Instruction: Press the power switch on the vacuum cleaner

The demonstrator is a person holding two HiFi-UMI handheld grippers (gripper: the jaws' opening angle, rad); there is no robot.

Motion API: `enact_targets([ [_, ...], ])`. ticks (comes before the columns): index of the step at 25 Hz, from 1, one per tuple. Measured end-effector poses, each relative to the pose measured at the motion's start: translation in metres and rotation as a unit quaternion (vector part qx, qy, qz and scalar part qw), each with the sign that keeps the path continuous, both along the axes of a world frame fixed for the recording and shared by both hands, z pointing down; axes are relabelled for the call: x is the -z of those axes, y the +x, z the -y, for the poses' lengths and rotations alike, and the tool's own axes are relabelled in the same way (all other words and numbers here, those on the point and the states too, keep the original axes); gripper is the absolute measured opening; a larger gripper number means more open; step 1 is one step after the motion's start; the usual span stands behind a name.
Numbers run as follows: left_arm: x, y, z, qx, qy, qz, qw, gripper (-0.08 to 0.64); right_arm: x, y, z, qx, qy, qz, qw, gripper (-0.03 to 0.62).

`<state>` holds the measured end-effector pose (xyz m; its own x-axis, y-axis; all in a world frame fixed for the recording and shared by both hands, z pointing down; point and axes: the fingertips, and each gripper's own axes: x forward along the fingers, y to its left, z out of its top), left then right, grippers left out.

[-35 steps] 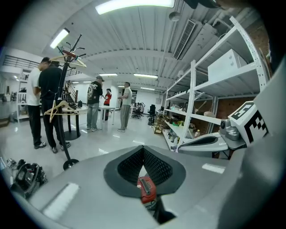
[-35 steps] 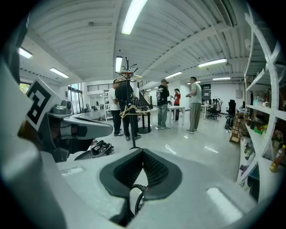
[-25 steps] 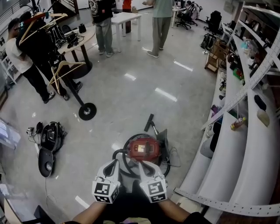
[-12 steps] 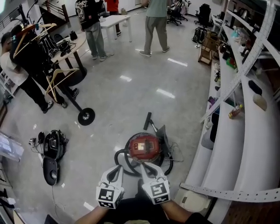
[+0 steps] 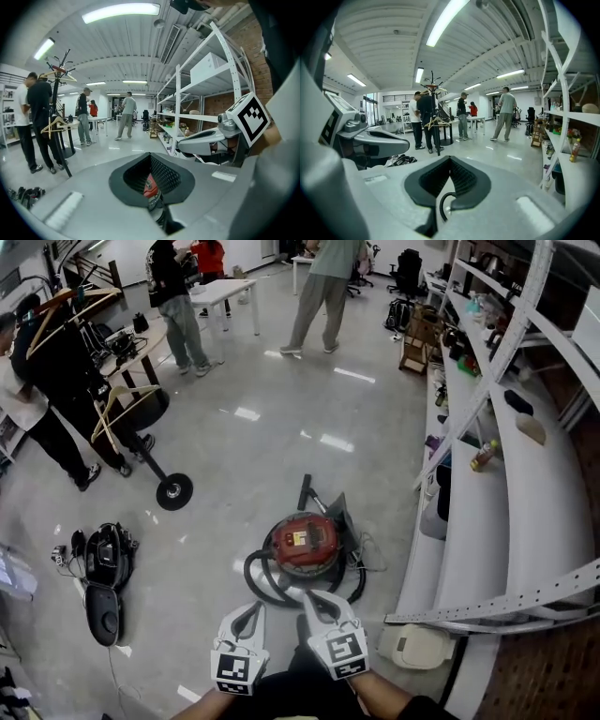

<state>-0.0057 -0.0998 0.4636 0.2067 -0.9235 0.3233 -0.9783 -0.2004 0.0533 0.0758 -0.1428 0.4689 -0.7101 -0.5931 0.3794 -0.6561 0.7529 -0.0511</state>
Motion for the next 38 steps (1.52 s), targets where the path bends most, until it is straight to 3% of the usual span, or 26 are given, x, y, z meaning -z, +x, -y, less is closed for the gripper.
enact_targets([
  [8,0.001,-0.024,-0.137,-0.033,0.004,-0.020,0.9992,0.017,0.011,-0.042,-0.141,-0.012,-0.010,0.014,1.000,-0.006],
  [16,0.016,-0.064,-0.229,-0.007,0.018,-0.050,0.9986,0.017,0.038,-0.044,-0.241,-0.050,0.001,0.010,0.999,-0.006],
  [28,0.013,-0.036,-0.285,-0.027,0.020,-0.077,0.9965,0.017,0.045,-0.016,-0.313,-0.075,0.011,0.003,0.997,-0.006],
  [38,0.014,-0.019,-0.300,-0.039,0.024,-0.061,0.9971,0.017,0.029,0.005,-0.340,-0.084,-0.002,0.005,0.996,-0.008],
])
